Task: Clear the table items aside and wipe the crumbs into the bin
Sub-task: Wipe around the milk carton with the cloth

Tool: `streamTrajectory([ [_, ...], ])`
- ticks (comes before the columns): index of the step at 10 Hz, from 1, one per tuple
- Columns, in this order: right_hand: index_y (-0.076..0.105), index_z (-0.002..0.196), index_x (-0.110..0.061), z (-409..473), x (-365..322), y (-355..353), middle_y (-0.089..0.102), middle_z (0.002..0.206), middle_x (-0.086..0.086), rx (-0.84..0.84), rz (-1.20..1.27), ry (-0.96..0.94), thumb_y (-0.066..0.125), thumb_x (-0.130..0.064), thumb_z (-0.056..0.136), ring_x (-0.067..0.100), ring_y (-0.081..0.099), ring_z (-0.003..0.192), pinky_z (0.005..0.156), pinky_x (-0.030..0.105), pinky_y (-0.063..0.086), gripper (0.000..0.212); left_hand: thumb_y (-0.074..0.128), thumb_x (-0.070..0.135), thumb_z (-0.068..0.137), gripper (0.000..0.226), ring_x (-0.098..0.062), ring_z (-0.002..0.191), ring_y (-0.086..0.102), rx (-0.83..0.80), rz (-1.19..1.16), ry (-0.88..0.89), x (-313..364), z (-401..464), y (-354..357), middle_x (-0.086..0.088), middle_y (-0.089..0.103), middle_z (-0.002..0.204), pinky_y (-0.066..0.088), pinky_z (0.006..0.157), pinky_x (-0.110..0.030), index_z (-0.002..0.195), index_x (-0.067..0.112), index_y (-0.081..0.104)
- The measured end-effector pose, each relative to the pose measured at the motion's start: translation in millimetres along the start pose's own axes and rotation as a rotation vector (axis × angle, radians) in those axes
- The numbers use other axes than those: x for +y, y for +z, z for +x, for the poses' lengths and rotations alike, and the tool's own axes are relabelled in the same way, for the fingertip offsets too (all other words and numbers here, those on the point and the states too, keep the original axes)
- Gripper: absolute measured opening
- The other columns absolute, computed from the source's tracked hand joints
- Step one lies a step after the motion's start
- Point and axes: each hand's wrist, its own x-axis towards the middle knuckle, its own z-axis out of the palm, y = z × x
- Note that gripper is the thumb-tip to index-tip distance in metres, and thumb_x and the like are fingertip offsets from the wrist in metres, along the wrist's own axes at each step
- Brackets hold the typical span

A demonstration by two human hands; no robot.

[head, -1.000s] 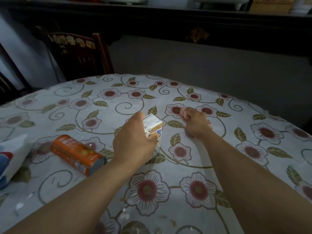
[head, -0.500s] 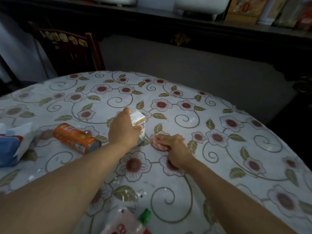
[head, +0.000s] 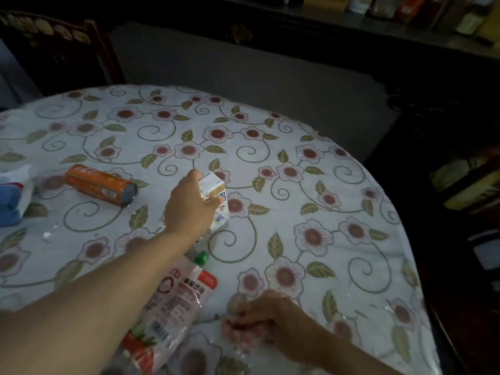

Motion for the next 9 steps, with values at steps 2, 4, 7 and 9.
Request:
streamTrajectory([
  [2,0.067,0.104,-0.002,-2.3,62.2,-80.3,0.062,0.097,0.000,0.410,-0.212,0.217,0.060,-0.002,0.085,0.003,0.059,0.086,0.082,0.012,0.045,0.020,0.070,0.020,0.080,0.034,-0.029,0.098,0.059,-0.036,-0.008,0.041,17.9,-30.4,17.4,-0.008,0.063,0.107,0.048,0.087,-0.042,0.107,0.011,0.051],
  [4,0.067,0.109,0.001,18.8,112.4,-55.5,0.051,0.131,0.017,0.541,-0.358,0.506,0.047,0.021,0.068,0.040,0.050,0.112,0.098,0.035,0.042,0.049,0.071,0.021,0.080,0.032,-0.026,0.090,0.057,-0.083,-0.010,0.055,21.9,-52.8,42.8,-0.006,0.060,0.096,0.051,0.078,-0.042,0.102,0.008,0.052],
  [7,0.063,0.082,-0.013,-84.2,9.6,34.9,0.067,0.090,0.009,0.210,0.026,0.113,0.059,-0.015,0.088,0.012,0.062,0.077,0.080,0.028,0.053,0.008,0.072,0.022,0.079,0.036,-0.028,0.093,0.061,-0.106,0.045,0.073,44.9,-79.2,57.4,-0.007,0.065,0.102,0.051,0.075,-0.040,0.107,0.012,0.052],
  [9,0.066,0.112,-0.009,-116.3,47.8,-70.9,0.052,0.097,-0.015,0.537,-0.129,0.255,0.048,-0.010,0.089,-0.006,0.052,0.090,0.075,0.000,0.037,0.030,0.073,0.024,0.078,0.037,-0.021,0.087,0.053,-0.137,0.025,0.125,79.0,-91.3,84.7,0.001,0.055,0.095,0.039,0.070,-0.031,0.107,0.014,0.052],
])
